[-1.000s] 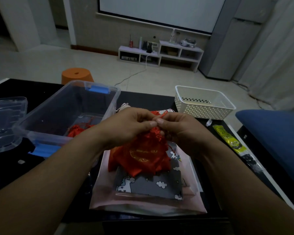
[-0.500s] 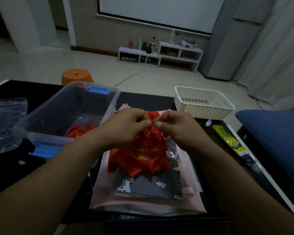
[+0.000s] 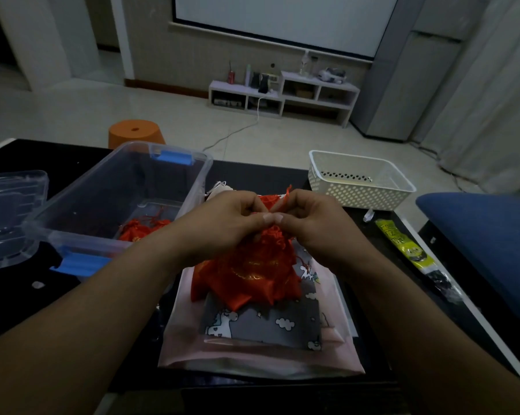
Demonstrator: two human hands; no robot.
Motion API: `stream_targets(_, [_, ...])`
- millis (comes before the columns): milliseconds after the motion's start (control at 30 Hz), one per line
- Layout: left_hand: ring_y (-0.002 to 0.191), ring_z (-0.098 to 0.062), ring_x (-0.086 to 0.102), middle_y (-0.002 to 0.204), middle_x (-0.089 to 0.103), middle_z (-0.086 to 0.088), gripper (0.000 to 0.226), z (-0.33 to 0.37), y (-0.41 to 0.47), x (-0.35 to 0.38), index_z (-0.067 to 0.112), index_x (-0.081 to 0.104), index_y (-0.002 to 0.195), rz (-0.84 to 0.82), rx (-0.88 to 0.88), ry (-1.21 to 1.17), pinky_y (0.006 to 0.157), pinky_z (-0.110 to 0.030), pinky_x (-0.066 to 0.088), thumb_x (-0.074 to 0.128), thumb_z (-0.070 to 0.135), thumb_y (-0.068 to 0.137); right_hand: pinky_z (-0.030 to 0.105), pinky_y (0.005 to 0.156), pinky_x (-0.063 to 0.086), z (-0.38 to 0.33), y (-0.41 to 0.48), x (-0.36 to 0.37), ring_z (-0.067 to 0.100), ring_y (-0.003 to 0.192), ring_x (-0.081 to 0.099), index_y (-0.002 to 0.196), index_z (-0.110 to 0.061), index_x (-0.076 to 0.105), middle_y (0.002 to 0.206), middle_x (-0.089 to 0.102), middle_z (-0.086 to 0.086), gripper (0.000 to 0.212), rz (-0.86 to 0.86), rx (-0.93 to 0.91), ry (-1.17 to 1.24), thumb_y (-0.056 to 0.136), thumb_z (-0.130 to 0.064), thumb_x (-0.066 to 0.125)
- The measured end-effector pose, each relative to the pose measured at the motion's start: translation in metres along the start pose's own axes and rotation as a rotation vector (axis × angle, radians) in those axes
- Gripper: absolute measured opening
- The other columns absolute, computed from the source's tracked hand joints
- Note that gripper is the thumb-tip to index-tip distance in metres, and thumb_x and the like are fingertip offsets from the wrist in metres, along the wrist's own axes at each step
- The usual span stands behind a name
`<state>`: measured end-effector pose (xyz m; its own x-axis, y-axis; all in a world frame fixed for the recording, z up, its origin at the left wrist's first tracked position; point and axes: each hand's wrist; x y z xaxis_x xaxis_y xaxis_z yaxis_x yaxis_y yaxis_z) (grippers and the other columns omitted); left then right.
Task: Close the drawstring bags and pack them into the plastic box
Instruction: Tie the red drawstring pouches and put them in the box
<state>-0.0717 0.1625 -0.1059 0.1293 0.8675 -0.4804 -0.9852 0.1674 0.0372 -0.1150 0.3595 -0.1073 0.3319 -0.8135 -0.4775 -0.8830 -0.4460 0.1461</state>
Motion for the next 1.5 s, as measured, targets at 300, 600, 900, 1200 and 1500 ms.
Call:
stream_targets(300, [0.085, -0.018, 0.068, 0.087, 0.070, -0.002, 0.015, 0.003, -0.003, -0.002, 0.023, 0.067, 0.096, 0.180, 0.102, -0.058, 0.078, -0.037, 0.058, 0.056, 0.029, 0.105, 0.013, 0.057, 0.046, -0.003, -0.002, -0.012, 0.000, 0.062, 0.062, 0.095, -0.011, 0.070, 0.070, 0.069, -0.007, 0.011, -0.036, -0.014, 0.187, 0.098, -0.001, 0.066])
stream_targets(600, [0.076, -0.008, 0.064, 0.085, 0.069, -0.003, 0.013, 0.002, -0.006, -0.001, 0.025, 0.068, 0.101, 0.023, 0.079, 0.021, 0.073, -0.030, 0.056, 0.056, 0.028, 0.105, 0.032, 0.074, 0.057, -0.002, -0.002, -0.007, 0.015, 0.083, 0.074, 0.101, -0.017, 0.073, 0.089, 0.077, 0.004, 0.007, -0.053, -0.076, 0.021, 0.099, -0.012, 0.069])
stream_targets(900, [0.059, -0.011, 0.053, 0.068, 0.062, -0.001, 0.027, 0.008, -0.007, -0.002, 0.013, 0.064, 0.085, -0.051, -0.138, -0.249, 0.058, -0.026, 0.043, 0.052, 0.023, 0.107, 0.055, 0.083, 0.061, -0.002, -0.001, 0.001, 0.022, 0.087, 0.075, 0.099, -0.023, 0.072, 0.089, 0.077, 0.002, 0.004, -0.003, -0.121, -0.104, 0.095, -0.023, 0.070])
stream_targets(1200, [0.078, -0.015, 0.056, 0.083, 0.058, -0.004, 0.010, 0.003, -0.004, -0.008, 0.013, 0.070, 0.091, -0.159, -0.237, -0.396, 0.066, -0.026, 0.047, 0.064, 0.018, 0.098, 0.037, 0.071, 0.059, -0.004, -0.004, 0.001, 0.010, 0.079, 0.070, 0.095, -0.026, 0.072, 0.084, 0.073, -0.005, 0.011, 0.021, -0.137, -0.148, 0.096, -0.016, 0.072])
stream_targets(1500, [0.067, -0.010, 0.054, 0.074, 0.061, 0.002, 0.010, -0.002, -0.004, 0.004, 0.017, 0.072, 0.087, -0.096, -0.175, -0.522, 0.061, -0.024, 0.043, 0.071, 0.024, 0.094, 0.028, 0.075, 0.059, -0.004, -0.008, -0.003, 0.016, 0.085, 0.075, 0.099, -0.015, 0.073, 0.089, 0.077, 0.004, 0.009, 0.015, -0.091, 0.151, 0.098, -0.007, 0.068])
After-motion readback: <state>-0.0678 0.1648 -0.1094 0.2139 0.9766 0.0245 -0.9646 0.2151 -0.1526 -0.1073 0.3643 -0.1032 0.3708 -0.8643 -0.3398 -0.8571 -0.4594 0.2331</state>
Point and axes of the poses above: each hand's wrist, its own y-axis towards the middle knuckle, its own x-axis out of the palm, z = x × y
